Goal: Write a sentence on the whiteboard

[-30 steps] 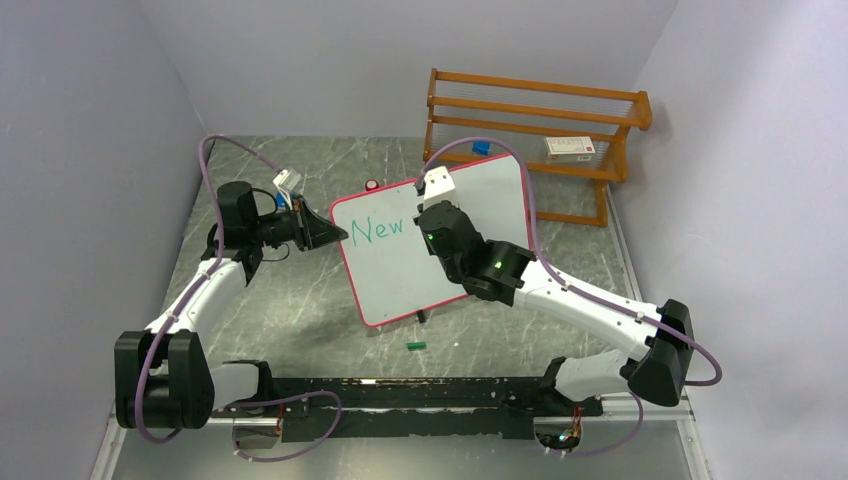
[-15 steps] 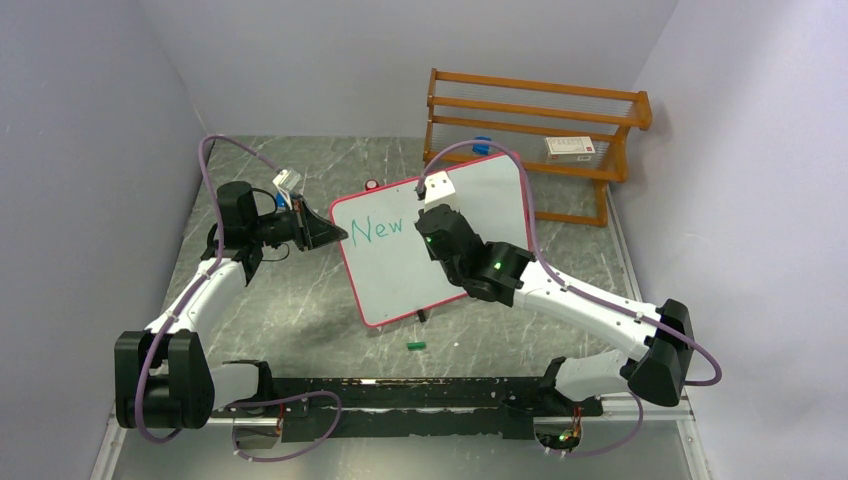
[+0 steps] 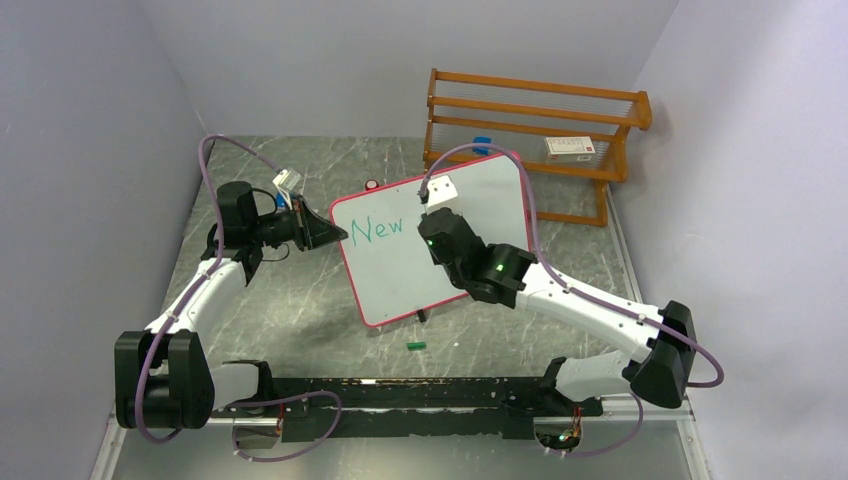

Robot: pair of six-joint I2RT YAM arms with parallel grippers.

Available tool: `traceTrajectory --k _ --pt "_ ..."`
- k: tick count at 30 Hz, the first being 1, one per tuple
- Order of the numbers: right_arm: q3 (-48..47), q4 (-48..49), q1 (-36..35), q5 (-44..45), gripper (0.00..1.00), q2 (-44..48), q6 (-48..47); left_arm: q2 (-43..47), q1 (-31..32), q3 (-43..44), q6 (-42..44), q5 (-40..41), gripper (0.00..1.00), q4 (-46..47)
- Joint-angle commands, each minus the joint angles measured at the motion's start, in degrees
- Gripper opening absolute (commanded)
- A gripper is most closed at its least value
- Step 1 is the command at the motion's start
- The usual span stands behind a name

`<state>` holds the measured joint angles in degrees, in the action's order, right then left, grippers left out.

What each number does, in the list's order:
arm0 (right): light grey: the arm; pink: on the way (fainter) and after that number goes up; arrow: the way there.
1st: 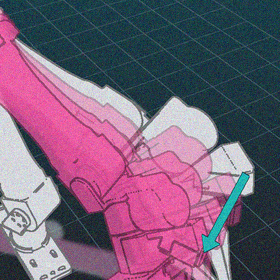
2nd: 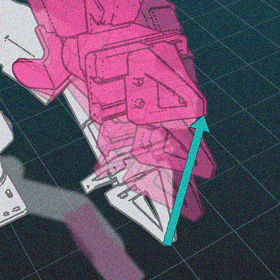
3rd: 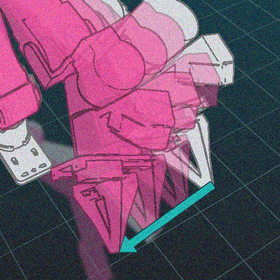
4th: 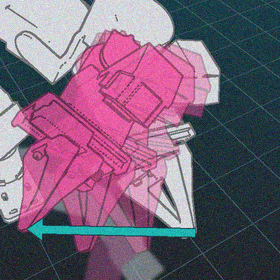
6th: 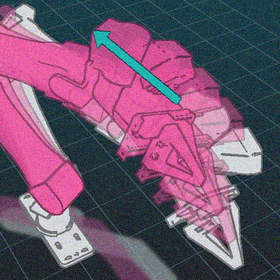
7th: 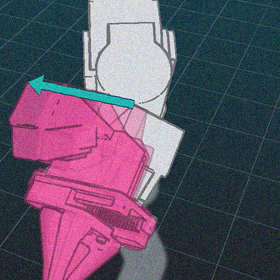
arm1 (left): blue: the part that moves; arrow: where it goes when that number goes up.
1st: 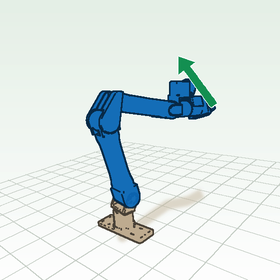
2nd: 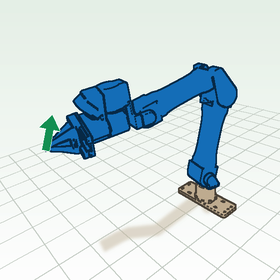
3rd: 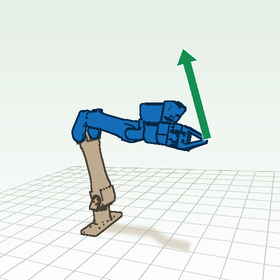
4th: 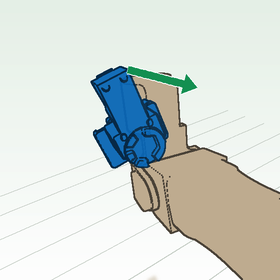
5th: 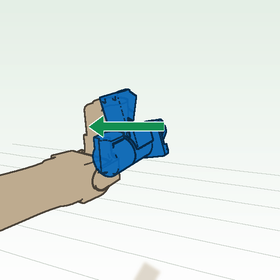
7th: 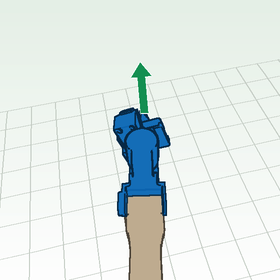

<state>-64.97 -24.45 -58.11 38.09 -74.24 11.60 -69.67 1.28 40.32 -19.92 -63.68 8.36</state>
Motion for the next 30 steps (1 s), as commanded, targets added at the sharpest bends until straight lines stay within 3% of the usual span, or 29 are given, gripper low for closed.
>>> traceTrajectory --k 1,30 --pt "1.09 -0.94 0.36 0.30 0.00 1.37 0.98 -0.24 -1.10 -0.32 1.04 0.98 0.05 1.39" --pt "0.11 1.61 0.36 1.99 0.00 2.59 -0.16 -0.29 -1.10 -0.28 1.11 1.03 0.05 1.27"
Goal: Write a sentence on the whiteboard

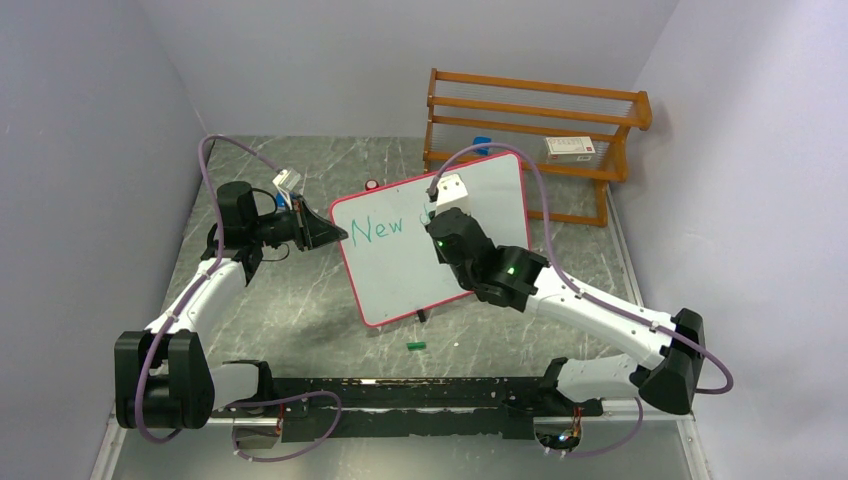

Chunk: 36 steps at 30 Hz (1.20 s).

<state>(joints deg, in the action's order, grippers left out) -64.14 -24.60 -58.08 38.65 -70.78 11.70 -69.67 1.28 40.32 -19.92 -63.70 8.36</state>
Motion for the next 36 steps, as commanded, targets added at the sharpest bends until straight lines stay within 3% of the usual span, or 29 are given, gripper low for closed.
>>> traceTrajectory --k 1,36 --pt "-0.79 1.93 0.35 1.45 0.00 -1.01 -0.32 -0.29 -1.10 -0.32 0.95 1.04 0.05 1.38" --pt "-0.66 1.95 1.30 -0.59 0.00 -3.07 -0.23 -0.12 -1.10 -0.41 0.96 0.99 0.05 1.46"
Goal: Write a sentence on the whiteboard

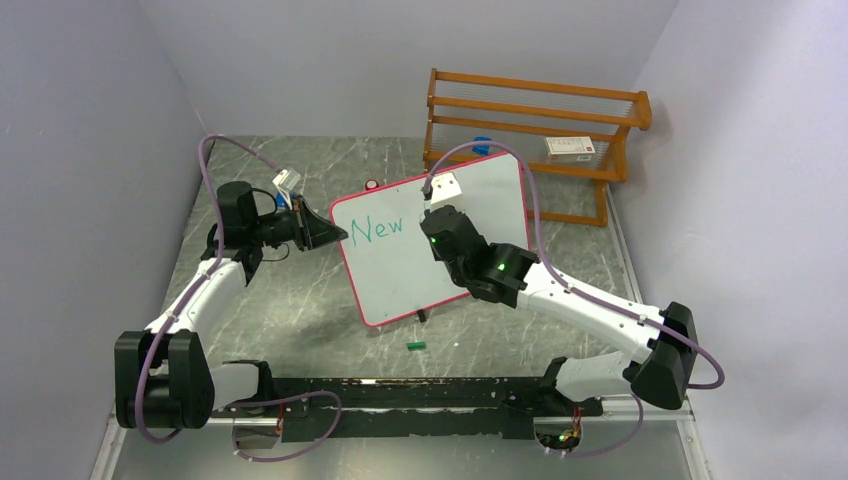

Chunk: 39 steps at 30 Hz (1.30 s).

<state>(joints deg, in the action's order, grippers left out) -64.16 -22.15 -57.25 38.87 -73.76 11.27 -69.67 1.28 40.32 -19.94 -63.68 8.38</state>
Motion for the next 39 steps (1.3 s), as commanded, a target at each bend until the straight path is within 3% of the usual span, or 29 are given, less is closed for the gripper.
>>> traceTrajectory --k 1,21,39 --pt "-0.54 -0.74 0.45 -0.81 0.00 -0.06 0.31 -0.12 -1.10 -0.41 0.96 0.89 0.05 1.41" --pt "1.14 -4.45 0.53 1.48 0.00 1.15 1.56 -0.16 -1.10 -0.35 1.14 1.01 0.05 1.20" --pt "0.97 -0.24 1.31 3.67 0.00 1.42 0.29 -0.38 -1.10 -0.50 0.70 0.51 0.05 1.81"
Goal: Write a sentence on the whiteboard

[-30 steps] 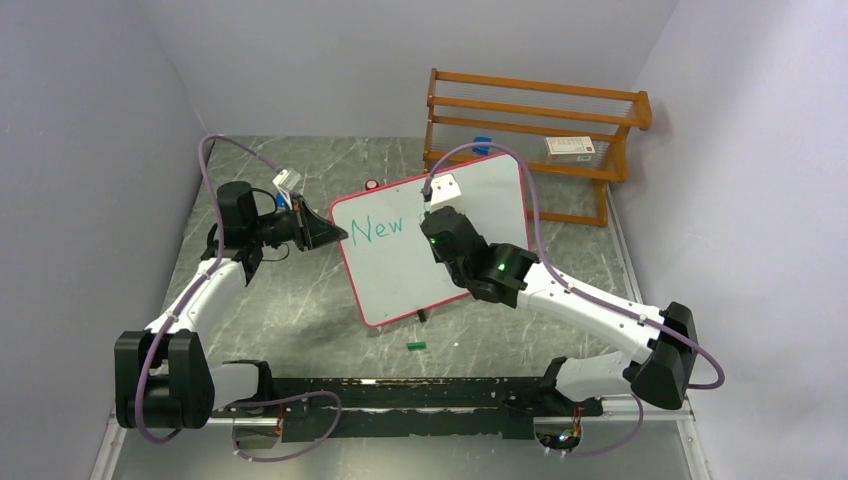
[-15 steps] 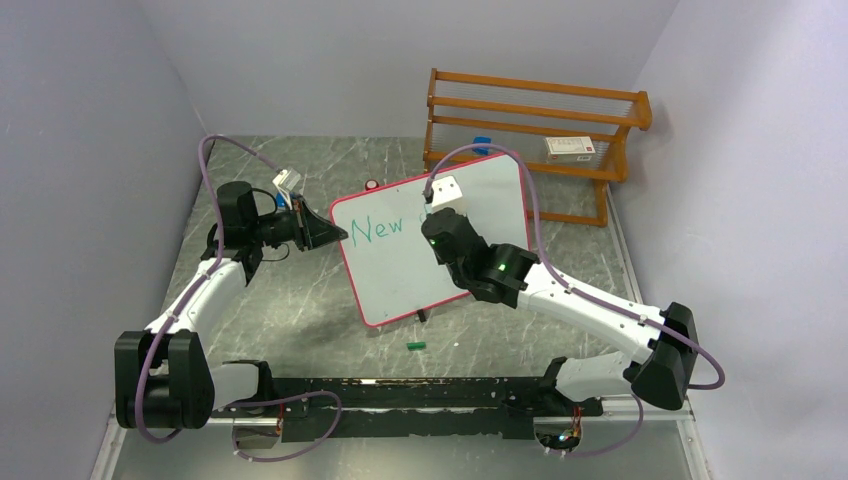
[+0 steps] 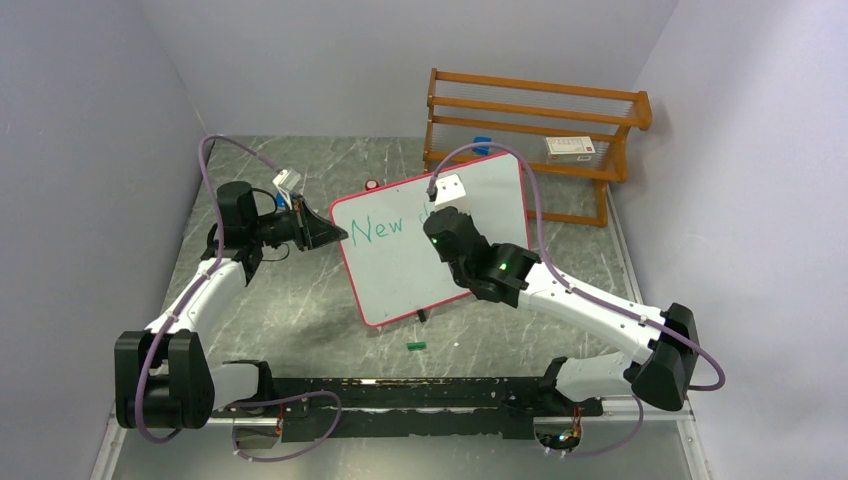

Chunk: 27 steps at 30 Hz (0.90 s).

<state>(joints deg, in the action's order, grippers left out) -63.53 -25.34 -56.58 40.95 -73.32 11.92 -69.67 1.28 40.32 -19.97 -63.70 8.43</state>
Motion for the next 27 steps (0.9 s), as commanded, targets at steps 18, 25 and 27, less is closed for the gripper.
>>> traceTrajectory --k 18,25,27 --pt "-1.06 5.72 0.62 -0.66 0.00 -0.08 -1.58 -0.24 -1.10 -0.50 0.82 0.55 0.05 1.67" --pt "-1.06 5.96 0.61 -2.07 0.00 -0.07 -1.64 -0.23 -1.10 -0.42 0.86 0.68 0.05 1.49" --pt "-1.13 5.63 0.68 -2.39 0.00 -0.07 -1.56 -0.29 -1.10 -0.42 0.92 0.68 0.05 1.44"
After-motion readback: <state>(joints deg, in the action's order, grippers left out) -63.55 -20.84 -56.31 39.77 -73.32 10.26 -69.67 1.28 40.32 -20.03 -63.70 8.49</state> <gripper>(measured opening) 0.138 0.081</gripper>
